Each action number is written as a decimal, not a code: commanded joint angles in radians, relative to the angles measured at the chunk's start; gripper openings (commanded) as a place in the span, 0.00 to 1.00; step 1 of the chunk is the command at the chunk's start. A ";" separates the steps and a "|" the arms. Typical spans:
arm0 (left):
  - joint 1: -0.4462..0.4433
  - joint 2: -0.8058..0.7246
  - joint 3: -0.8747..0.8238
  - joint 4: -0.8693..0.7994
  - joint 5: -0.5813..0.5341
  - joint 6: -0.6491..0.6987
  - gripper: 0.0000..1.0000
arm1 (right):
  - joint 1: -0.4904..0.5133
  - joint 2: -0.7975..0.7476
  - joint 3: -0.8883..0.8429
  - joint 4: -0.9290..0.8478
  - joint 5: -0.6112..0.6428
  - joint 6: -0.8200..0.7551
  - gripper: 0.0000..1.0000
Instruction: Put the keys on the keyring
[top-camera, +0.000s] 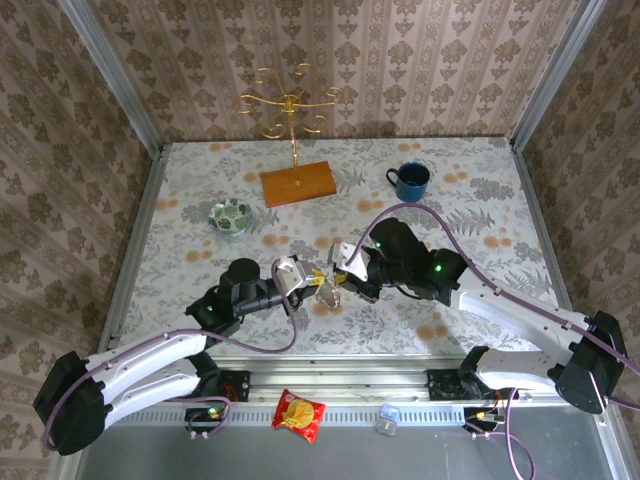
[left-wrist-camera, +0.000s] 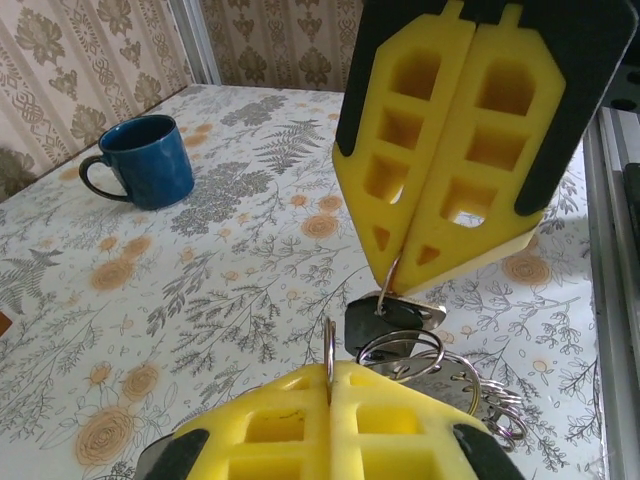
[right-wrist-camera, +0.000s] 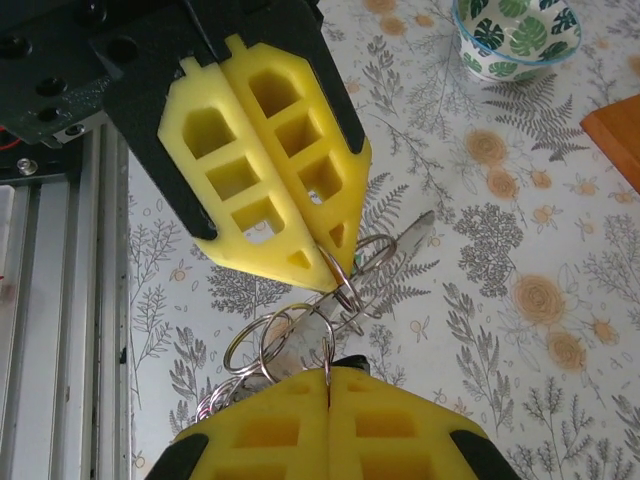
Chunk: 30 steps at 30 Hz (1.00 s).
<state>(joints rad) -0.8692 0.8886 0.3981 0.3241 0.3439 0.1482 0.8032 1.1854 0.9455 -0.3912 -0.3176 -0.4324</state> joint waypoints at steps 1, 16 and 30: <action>-0.006 -0.002 0.031 0.024 0.015 -0.028 0.00 | 0.005 0.015 0.043 0.017 -0.031 -0.024 0.00; -0.014 0.005 0.033 0.026 0.016 -0.021 0.00 | 0.007 0.054 0.068 0.034 -0.023 0.001 0.00; -0.015 0.002 0.031 0.031 0.012 -0.011 0.00 | 0.007 0.087 0.081 0.020 0.019 0.021 0.00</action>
<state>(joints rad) -0.8749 0.8955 0.3981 0.3244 0.3389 0.1486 0.8032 1.2636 0.9894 -0.3843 -0.3199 -0.4374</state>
